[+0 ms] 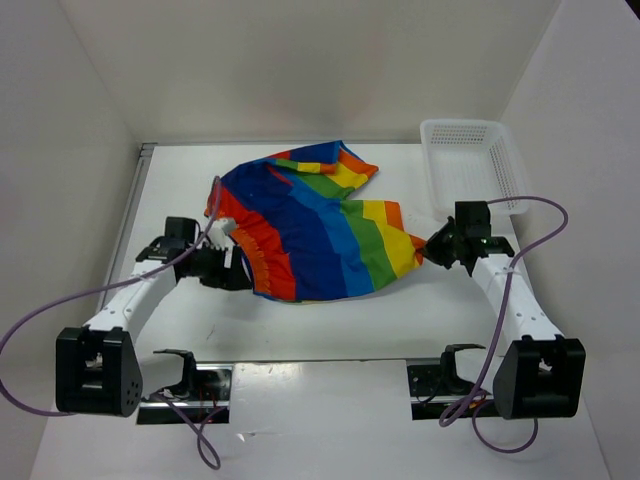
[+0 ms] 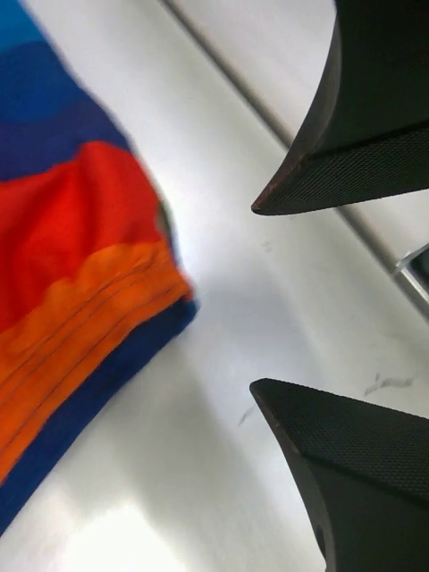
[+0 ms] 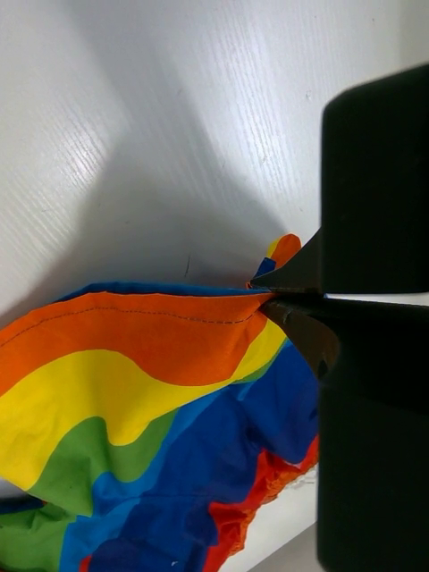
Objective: Fold and stack the shorts
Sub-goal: Flatten the shorts out
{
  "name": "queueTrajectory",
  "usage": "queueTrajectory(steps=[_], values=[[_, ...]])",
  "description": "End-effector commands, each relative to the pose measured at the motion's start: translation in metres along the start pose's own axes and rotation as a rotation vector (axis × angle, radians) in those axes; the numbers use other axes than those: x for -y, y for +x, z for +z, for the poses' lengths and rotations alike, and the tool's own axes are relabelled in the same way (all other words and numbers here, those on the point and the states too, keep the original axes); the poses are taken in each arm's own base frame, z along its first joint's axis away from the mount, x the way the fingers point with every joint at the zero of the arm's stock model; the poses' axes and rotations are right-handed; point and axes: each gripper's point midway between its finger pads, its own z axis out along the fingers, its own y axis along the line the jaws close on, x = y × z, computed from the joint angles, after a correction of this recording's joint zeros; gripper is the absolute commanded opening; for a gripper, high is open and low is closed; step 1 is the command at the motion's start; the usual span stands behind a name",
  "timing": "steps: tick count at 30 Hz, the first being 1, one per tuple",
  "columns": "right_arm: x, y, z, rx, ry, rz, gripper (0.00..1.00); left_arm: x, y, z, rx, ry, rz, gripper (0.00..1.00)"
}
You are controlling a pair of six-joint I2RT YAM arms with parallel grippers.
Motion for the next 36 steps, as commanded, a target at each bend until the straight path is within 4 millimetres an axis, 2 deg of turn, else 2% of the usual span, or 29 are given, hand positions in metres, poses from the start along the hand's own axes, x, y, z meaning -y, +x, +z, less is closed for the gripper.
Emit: queueTrajectory(steps=[1,4,7,11,16,22,29,31,34,35,36], values=[[-0.003,0.002,0.004,-0.009,-0.016,-0.013,0.00,0.026,0.013,0.003,-0.012,0.095,0.049,0.82],[-0.003,0.002,0.007,-0.009,-0.016,-0.013,0.00,0.030,0.037,0.011,-0.100,0.097,0.043,0.82],[-0.003,0.004,0.008,-0.021,-0.015,-0.021,0.00,0.025,0.044,0.017,-0.103,0.079,0.054,0.83],[-0.002,0.006,0.010,-0.034,-0.015,-0.020,0.00,0.020,0.051,0.034,-0.081,0.089,0.086,0.82],[-0.005,0.005,0.010,-0.035,-0.028,-0.031,0.00,0.013,0.039,0.049,-0.027,0.058,0.152,0.77],[-0.006,0.006,0.012,-0.041,-0.035,-0.040,0.00,0.003,0.037,0.060,0.022,0.015,0.197,0.71],[-0.003,0.008,0.013,-0.048,-0.028,-0.039,0.00,-0.004,0.059,0.077,-0.056,0.017,0.173,0.71],[-0.003,0.008,0.013,-0.048,-0.028,-0.039,0.00,-0.001,0.050,0.082,-0.006,0.043,0.199,0.70],[-0.004,0.008,0.011,-0.041,-0.035,-0.040,0.00,0.002,0.058,0.088,-0.038,0.062,0.199,0.67],[-0.004,0.008,0.011,-0.041,-0.035,-0.040,0.00,0.003,0.055,0.088,-0.038,0.062,0.199,0.67],[-0.004,0.008,0.011,-0.041,-0.035,-0.040,0.00,0.001,0.055,0.088,-0.047,0.051,0.195,0.61]])
